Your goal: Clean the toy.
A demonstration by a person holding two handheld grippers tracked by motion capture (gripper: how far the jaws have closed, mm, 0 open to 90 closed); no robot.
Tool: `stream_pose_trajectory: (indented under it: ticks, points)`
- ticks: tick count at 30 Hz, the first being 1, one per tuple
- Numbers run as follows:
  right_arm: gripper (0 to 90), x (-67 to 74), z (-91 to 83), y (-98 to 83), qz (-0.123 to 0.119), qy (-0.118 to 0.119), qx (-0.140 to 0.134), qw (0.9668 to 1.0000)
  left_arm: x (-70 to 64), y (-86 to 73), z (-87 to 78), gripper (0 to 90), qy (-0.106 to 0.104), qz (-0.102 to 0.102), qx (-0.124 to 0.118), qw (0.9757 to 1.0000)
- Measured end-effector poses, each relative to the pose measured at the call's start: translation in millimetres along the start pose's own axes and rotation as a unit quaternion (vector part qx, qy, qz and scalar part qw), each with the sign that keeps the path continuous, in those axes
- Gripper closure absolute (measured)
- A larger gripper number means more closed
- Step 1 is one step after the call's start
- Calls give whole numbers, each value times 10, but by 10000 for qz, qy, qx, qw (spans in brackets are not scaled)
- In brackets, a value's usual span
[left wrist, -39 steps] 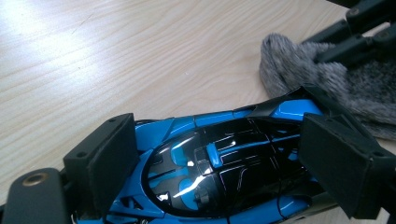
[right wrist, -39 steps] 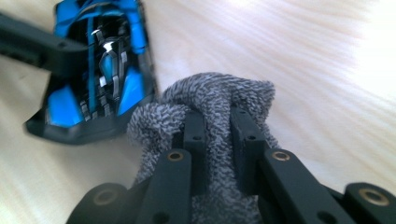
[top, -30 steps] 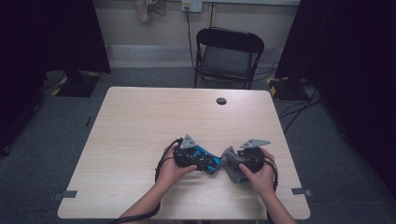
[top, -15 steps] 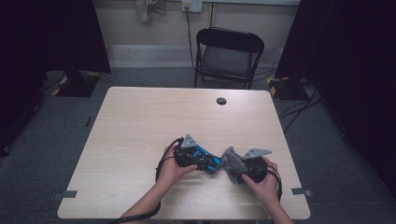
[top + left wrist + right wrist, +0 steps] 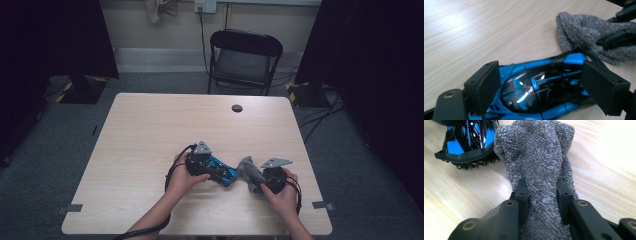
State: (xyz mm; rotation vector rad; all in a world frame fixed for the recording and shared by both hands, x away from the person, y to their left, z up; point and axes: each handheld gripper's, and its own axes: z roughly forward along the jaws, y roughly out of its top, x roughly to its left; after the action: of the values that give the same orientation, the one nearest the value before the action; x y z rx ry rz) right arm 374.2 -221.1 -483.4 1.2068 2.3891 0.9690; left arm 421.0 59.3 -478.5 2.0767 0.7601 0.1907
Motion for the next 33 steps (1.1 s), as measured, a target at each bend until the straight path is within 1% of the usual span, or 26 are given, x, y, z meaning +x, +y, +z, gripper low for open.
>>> stream_pose_trajectory:
  ticks: [1,3,5,7,8,9,10,11,12,13,14,15,16,17,18,19,20,22,23,24,26,27,28,29,31,33]
  points:
    - [706,0,0,0,0,0,0,10000,0,0,0,163,0,0,0,10000]
    - [710,-14,-9,1,21,10,-40,10000,-17,-24,-24,160,24,82,80,9999]
    - [711,-21,-16,1,17,-10,-62,10000,-25,-57,-42,158,6,101,70,9999]
    - [713,-44,-52,13,34,-63,-109,9999,-29,-82,-64,157,-7,107,55,9999]
    - [715,-74,-108,37,71,-53,-186,9998,-42,-94,-92,159,-21,132,82,9999]
    - [715,-74,-108,37,71,-53,-186,9998,-42,-94,-92,159,-21,132,82,9999]
    - [715,-126,-199,93,2,-162,-237,9996,-61,-93,-117,157,-21,276,92,9996]
    - [715,-126,-199,93,2,-162,-237,9996,-61,-93,-117,157,-21,276,92,9996]
    - [715,-158,-237,121,-19,-171,-281,9995,-69,-86,-122,157,-19,334,70,9994]
    - [715,-190,-265,154,-23,-32,-378,9993,-73,-77,-127,157,-12,355,18,9994]
    - [715,-204,-251,203,-64,97,-334,9994,-80,-60,-121,158,-26,280,-107,9995]
    - [715,-204,-251,203,-64,97,-334,9994,-80,-60,-121,158,-26,280,-107,9995]
    - [714,-196,-182,257,-189,154,-213,9995,-84,-57,-77,157,-76,215,-52,9997]
    - [714,-196,-182,257,-189,154,-213,9995,-84,-57,-77,158,-76,215,-52,9997]
    - [714,-206,-71,306,-141,251,-113,9995,-98,-70,-30,156,-61,330,-31,9994]
    - [714,-216,-29,319,-131,306,-79,9994,-101,-75,-17,154,-26,373,-58,9993]
    - [714,-219,25,335,-117,367,-19,9993,-101,-75,-17,153,-26,373,-58,9993]
    - [713,-193,123,364,-252,513,112,9983,-87,-83,-9,152,68,425,-16,9991]
    - [713,-193,123,364,-252,513,112,9983,-87,-83,-9,152,68,425,-16,9991]
    - [712,-147,215,398,-464,662,225,9965,-65,-91,-16,152,91,386,5,9992]
    - [712,-124,266,422,-571,718,287,9954,-55,-94,-20,152,92,366,5,9993]
    - [712,-124,266,422,-571,718,287,9954,-48,-99,-22,152,88,335,-3,9994]
    - [712,-111,310,441,-652,847,309,9938,-39,-109,-18,152,98,336,-42,9994]
    - [712,-111,310,441,-652,847,309,9938,-39,-109,-18,152,98,336,-42,9994]
    - [712,-122,333,459,-653,927,311,9931,-37,-112,-14,152,107,353,-53,9993]
    - [713,-154,352,470,-561,1062,314,9923,-37,-111,-5,152,130,352,-63,9993]
